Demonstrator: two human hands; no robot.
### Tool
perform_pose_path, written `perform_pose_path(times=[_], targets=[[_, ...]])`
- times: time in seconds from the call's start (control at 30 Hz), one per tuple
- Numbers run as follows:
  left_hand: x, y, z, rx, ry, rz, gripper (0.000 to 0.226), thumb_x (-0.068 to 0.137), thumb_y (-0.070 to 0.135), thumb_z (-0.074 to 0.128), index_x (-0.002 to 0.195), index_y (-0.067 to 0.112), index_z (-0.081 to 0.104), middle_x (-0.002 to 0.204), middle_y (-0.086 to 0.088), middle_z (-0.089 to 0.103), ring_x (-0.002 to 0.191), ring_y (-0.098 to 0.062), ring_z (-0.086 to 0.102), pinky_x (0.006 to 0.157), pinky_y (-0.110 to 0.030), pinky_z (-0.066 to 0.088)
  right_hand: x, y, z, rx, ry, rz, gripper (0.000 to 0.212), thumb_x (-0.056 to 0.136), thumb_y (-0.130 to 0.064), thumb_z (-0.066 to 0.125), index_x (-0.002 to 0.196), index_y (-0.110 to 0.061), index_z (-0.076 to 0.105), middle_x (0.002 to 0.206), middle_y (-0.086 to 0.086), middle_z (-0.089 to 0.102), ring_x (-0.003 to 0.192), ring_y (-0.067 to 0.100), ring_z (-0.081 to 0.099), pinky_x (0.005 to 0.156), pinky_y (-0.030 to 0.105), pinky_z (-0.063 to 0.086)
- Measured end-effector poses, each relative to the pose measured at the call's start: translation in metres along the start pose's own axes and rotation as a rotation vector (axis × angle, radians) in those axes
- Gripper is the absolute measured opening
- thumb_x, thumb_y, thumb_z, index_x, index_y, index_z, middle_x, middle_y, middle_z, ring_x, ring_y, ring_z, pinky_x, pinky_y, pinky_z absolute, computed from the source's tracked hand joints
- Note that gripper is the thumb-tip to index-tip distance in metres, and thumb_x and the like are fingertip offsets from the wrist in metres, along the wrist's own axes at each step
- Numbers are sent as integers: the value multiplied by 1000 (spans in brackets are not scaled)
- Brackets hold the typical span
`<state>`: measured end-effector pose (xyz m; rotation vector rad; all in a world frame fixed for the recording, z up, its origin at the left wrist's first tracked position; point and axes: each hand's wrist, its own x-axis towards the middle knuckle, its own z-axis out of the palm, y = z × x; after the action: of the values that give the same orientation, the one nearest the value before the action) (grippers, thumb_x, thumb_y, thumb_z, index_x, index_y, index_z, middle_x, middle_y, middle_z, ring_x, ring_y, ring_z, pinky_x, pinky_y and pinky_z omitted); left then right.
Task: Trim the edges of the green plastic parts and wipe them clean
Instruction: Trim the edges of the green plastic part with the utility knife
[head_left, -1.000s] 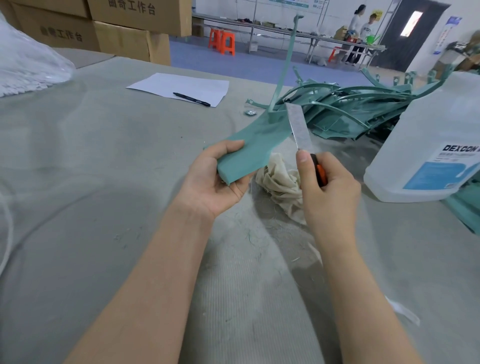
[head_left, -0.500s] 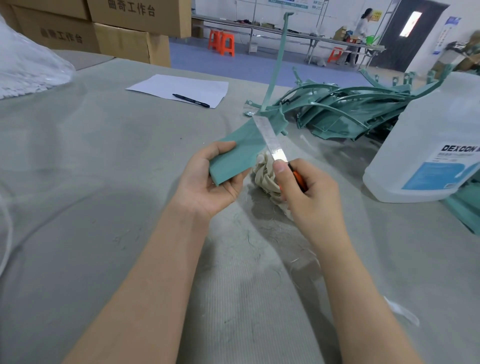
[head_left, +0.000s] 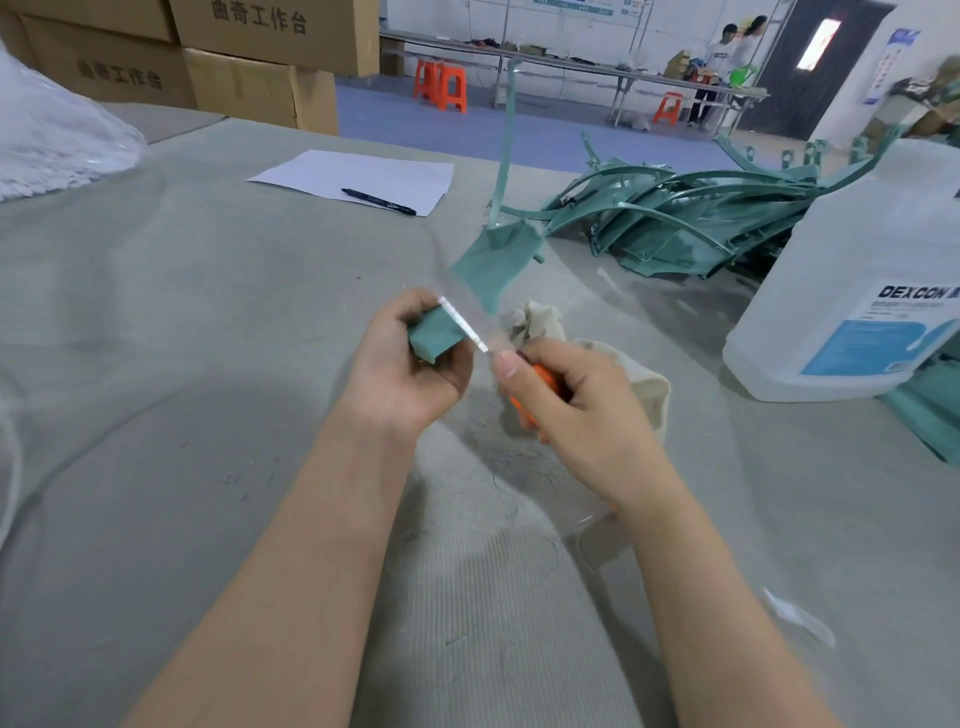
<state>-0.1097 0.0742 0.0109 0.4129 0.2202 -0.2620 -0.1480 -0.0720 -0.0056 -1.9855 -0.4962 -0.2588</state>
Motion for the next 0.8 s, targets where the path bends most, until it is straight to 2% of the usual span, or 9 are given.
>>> perform_pose_path(times=[0.03,0.13,0.2,0.3,0.33,0.4,0.67,0.77,0.8], targets=[[0,0,-1,-33,5,-8,18,86,4,52,103,2,58,125,-11,60,95,-22,61,76,-24,57,-1,0,3,-36,-37,-14,45,85,-57,54,70,-15,59,61,10,51,54,21,48,54,39,42],[-1,0,-1,-50,5,-20,12,89,4,51,96,1,60,123,-13,62,95,-24,62,57,-25,57,-1,-3,8,-83,-43,-42,37,88,-53,56,67,-23,57,60,5,52,57,20,53,55,38,44],[1,0,0,-23,38,17,16,90,6,51,104,2,59,127,-11,61,95,-21,63,64,-23,57,-1,-4,7,-61,47,-50,38,86,-56,53,66,-24,56,57,3,50,56,21,49,54,37,41],[2,-1,1,-45,64,32,11,91,7,53,97,1,60,98,-14,69,64,-22,69,43,-19,51,0,-3,5,-103,278,-44,38,88,-52,54,73,-18,62,60,3,55,55,16,49,53,25,40],[1,-1,1,-57,61,27,10,91,7,53,91,0,60,90,-15,68,62,-24,69,40,-18,49,1,-2,5,-122,348,-36,37,89,-49,54,74,-17,62,60,-2,55,55,12,49,51,18,37],[0,-2,2,-66,53,20,13,92,8,53,86,-1,60,90,-16,68,68,-26,69,40,-17,49,1,0,5,-146,421,-21,37,90,-47,53,75,-15,61,55,-7,51,56,6,46,53,13,34],[-6,-10,11,-124,25,7,27,92,5,51,71,-8,61,62,-18,66,50,-26,67,41,-16,50,-1,-1,10,-215,446,2,42,88,-55,50,76,-16,59,57,1,53,59,16,50,57,32,40],[-4,-11,10,-103,36,44,48,93,4,50,49,-10,63,55,-18,64,44,-23,65,42,-14,50,-1,-2,11,-255,445,-13,45,86,-61,46,73,-21,57,63,0,55,60,14,50,56,27,38],[-4,-11,10,-100,40,50,47,93,4,50,51,-10,64,56,-18,64,44,-22,64,43,-14,50,-1,-2,11,-249,436,-18,43,87,-61,47,72,-22,57,65,-1,55,59,13,50,55,26,37]])
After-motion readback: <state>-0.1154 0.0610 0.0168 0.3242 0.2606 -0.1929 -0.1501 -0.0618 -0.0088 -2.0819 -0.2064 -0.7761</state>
